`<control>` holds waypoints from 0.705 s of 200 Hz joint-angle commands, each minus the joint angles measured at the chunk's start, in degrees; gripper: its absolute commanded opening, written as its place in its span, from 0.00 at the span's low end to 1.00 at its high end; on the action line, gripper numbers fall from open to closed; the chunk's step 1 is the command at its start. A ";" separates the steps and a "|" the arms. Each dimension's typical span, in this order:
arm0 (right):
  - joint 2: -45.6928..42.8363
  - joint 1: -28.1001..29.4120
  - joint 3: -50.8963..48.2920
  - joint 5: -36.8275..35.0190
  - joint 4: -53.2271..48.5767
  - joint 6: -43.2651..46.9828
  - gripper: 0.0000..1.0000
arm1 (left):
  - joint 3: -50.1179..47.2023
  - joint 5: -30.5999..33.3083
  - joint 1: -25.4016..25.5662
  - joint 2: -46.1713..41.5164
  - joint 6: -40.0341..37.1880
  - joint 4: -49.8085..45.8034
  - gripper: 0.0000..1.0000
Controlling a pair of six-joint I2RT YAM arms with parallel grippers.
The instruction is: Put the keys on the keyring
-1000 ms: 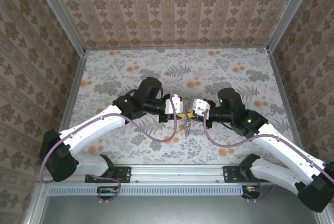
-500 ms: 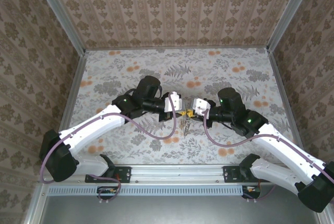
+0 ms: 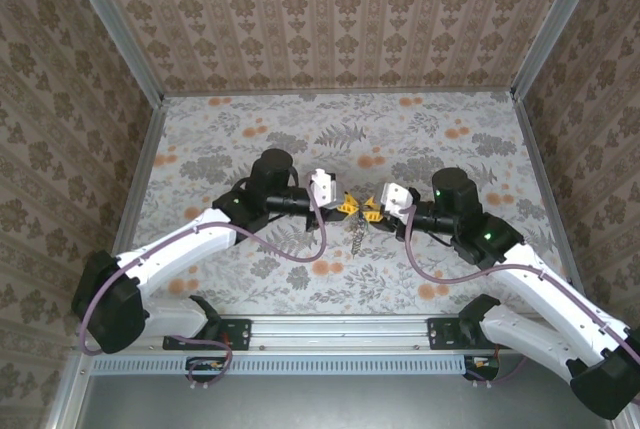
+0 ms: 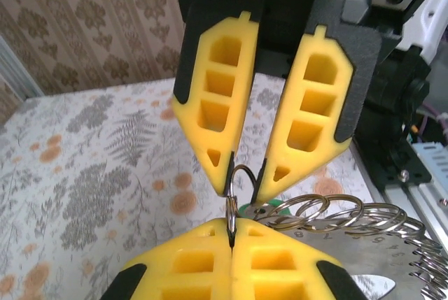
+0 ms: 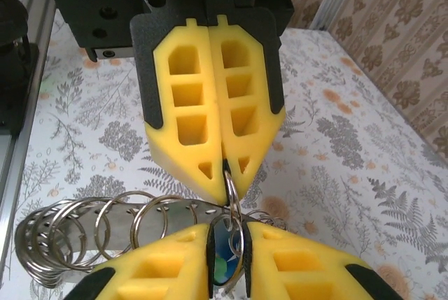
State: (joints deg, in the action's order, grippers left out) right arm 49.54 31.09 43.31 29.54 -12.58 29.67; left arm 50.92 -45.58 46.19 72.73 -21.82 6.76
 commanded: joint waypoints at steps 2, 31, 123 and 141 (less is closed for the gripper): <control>-0.83 -1.04 -0.59 3.62 0.94 -1.38 0.20 | -1.31 -5.07 -0.17 -0.68 3.86 11.07 0.00; -0.67 -2.21 -0.59 4.80 0.78 -1.78 0.15 | -2.13 -5.36 -0.22 -0.76 4.49 13.22 0.00; 2.65 -3.57 1.22 7.19 -2.69 -1.20 0.05 | -3.02 -5.48 -0.03 -0.66 4.14 16.19 0.00; 2.50 -4.00 0.83 6.41 -2.69 -1.38 0.07 | -3.10 -5.50 -0.43 -0.66 4.14 15.76 0.00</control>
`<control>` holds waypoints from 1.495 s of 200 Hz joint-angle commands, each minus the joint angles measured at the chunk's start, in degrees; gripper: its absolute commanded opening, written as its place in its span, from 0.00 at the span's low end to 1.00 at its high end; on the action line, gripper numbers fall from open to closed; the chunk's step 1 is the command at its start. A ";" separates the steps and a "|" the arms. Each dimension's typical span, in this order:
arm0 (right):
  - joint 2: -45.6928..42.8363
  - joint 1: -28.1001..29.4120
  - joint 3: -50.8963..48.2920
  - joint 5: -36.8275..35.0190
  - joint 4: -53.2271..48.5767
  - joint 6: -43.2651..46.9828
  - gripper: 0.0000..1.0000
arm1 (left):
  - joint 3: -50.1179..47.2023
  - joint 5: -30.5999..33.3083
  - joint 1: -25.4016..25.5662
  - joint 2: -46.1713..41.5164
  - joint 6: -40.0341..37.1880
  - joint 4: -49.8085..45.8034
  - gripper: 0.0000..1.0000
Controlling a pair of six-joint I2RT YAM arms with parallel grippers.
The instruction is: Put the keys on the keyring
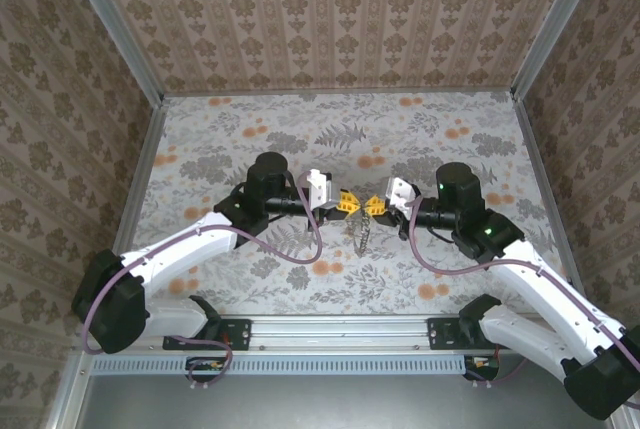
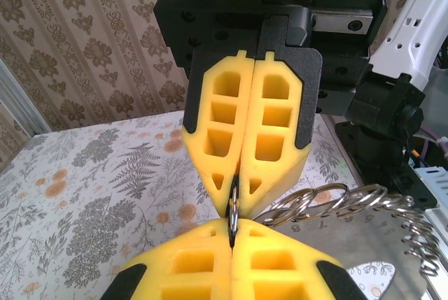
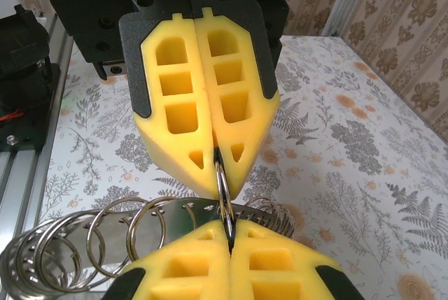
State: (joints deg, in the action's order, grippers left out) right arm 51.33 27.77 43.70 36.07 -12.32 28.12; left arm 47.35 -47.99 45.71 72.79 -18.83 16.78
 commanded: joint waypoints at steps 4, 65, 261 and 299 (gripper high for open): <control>0.39 -0.74 0.19 -0.25 -2.74 0.01 0.09 | 0.50 -3.12 -0.07 -0.72 1.47 5.69 0.00; 0.07 -1.40 0.45 1.27 -3.99 0.27 0.00 | -0.30 -4.13 -1.74 -1.33 3.46 7.21 0.00; 3.88 -1.12 -0.18 6.70 -3.25 -2.28 0.06 | -7.42 1.61 -3.60 -2.67 13.96 22.79 0.00; 7.94 -0.02 0.41 8.48 2.38 -7.44 0.00 | -11.55 5.38 -3.11 1.10 23.59 38.50 0.00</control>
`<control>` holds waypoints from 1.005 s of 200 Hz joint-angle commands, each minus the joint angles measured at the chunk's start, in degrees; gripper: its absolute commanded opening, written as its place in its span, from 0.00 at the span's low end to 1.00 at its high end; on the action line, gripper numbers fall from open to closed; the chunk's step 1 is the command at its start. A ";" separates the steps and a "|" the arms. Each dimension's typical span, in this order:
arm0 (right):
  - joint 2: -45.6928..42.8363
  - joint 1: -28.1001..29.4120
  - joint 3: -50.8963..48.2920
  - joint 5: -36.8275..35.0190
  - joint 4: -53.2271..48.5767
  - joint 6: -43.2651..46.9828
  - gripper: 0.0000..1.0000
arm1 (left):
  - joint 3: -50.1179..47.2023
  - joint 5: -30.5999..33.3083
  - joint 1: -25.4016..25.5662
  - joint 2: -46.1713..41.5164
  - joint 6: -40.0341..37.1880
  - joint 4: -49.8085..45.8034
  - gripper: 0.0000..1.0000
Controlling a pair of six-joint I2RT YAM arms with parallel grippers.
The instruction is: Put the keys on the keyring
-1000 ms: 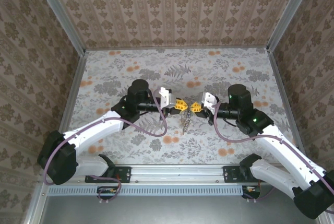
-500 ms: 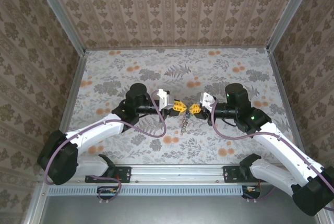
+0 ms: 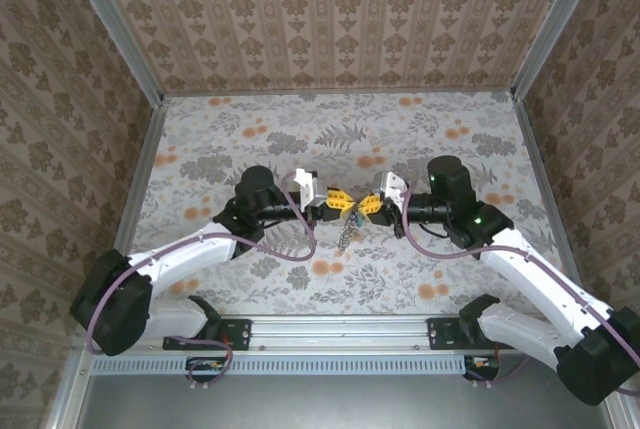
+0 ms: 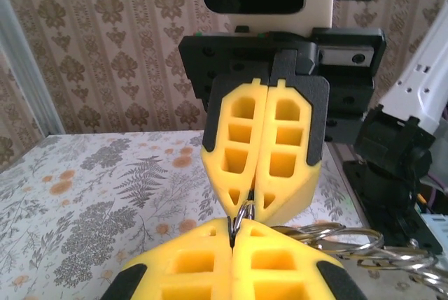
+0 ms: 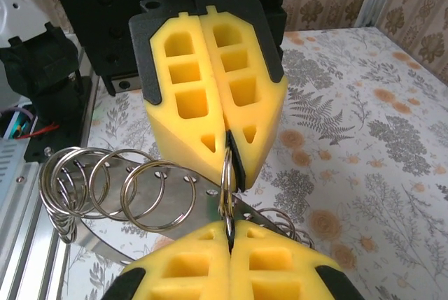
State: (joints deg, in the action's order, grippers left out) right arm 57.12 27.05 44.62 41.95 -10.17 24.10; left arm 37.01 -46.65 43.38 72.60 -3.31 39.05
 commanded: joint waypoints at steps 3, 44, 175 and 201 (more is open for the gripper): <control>2.31 0.67 -0.50 2.54 0.39 -3.43 0.00 | -1.37 4.23 -0.83 1.46 8.43 16.79 0.00; 1.19 0.64 -1.30 1.03 1.76 -3.50 0.09 | -1.20 4.46 0.39 1.57 6.77 14.47 0.00; 1.20 0.55 -0.72 2.96 7.01 -6.99 0.07 | -1.29 4.47 2.09 2.46 5.67 14.04 0.00; 1.28 0.55 -0.85 3.30 8.41 -8.09 0.11 | -1.29 4.46 2.35 2.49 5.29 13.46 0.00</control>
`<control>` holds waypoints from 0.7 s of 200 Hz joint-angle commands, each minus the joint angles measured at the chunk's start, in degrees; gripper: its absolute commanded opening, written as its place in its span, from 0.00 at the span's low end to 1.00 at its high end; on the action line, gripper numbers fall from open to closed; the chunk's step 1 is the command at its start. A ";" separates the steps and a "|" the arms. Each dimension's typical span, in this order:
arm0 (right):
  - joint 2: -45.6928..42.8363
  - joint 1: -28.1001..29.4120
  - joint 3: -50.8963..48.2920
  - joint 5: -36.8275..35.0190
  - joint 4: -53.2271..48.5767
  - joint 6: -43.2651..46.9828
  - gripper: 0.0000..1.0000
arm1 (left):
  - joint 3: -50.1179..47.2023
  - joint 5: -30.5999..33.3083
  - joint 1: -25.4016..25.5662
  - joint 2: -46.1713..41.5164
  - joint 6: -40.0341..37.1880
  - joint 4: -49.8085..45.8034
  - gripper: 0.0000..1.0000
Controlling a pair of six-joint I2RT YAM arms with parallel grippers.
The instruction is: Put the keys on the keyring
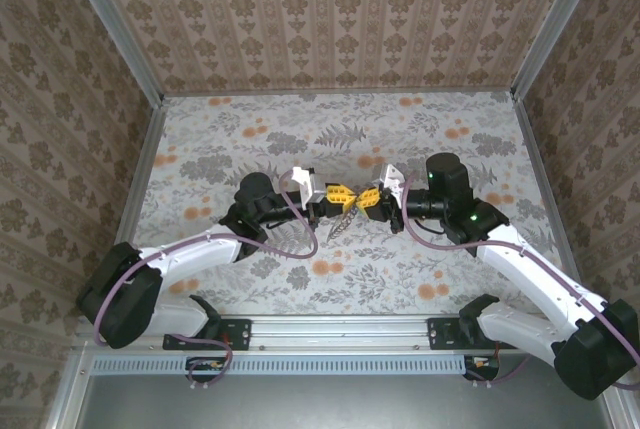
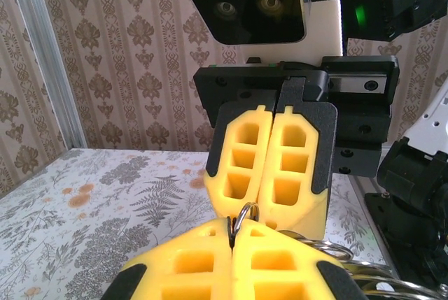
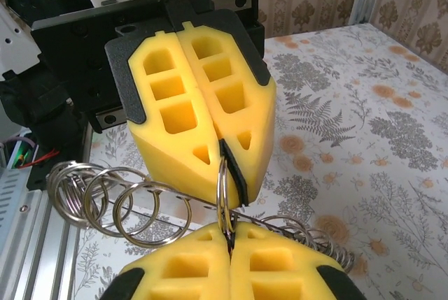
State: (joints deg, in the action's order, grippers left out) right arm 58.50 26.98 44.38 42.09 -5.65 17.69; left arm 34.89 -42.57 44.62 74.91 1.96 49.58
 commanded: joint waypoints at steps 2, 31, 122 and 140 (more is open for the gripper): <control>-0.15 0.62 -0.61 3.18 4.00 -1.72 0.11 | 0.80 0.31 1.11 0.15 -0.08 2.90 0.00; -0.31 0.55 -0.35 3.53 4.55 -2.13 0.13 | 0.62 0.02 1.10 0.06 -0.83 1.61 0.00; -2.37 -0.15 -0.27 4.45 -0.67 2.38 0.19 | 0.79 -0.38 0.59 -0.30 -2.04 -0.25 0.00; -2.77 -0.43 -0.49 4.30 -0.77 2.43 0.14 | 0.92 -0.90 0.59 -0.24 -2.05 -0.41 0.00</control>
State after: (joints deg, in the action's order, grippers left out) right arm 57.65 26.63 44.14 42.52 -6.15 18.46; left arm 34.89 -42.74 45.04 74.91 1.26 48.73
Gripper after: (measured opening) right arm 0.169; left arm 0.045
